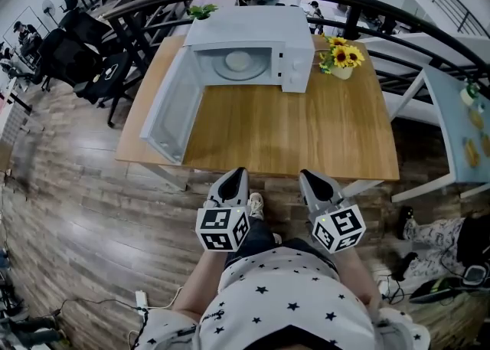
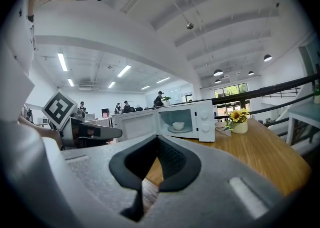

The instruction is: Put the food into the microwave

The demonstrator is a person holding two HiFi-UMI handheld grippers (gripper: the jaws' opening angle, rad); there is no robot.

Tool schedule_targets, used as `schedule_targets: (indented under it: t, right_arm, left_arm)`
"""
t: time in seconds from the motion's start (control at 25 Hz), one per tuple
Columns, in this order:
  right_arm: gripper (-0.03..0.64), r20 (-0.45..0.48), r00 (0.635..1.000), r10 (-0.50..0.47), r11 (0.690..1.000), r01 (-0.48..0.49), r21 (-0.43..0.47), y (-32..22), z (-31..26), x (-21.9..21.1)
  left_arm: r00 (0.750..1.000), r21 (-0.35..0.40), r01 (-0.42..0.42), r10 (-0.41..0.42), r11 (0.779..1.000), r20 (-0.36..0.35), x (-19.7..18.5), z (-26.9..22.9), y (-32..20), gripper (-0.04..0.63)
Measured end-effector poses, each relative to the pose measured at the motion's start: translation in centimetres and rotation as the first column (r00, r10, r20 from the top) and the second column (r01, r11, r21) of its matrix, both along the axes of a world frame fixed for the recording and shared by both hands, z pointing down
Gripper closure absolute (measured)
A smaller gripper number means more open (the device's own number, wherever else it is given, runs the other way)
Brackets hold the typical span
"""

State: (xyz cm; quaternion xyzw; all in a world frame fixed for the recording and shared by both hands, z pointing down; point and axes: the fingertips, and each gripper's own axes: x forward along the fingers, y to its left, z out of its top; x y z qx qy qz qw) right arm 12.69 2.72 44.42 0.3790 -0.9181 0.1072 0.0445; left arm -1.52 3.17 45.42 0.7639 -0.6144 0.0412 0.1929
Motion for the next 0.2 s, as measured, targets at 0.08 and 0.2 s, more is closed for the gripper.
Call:
schedule_targets:
  t: [0.08, 0.2]
  right_arm:
    - [0.612, 0.003, 1.000, -0.002, 1.000, 0.002, 0.003, -0.21, -0.12, -0.09]
    - [0.612, 0.008, 1.000, -0.002, 1.000, 0.002, 0.005, -0.59, -0.28, -0.18]
  left_arm:
    - [1.000, -0.003, 0.003, -0.003, 1.000, -0.003, -0.13, 0.09, -0.18, 0.582]
    - [1.000, -0.005, 0.005, -0.005, 1.000, -0.006, -0.30, 0.14, -0.57, 0.583]
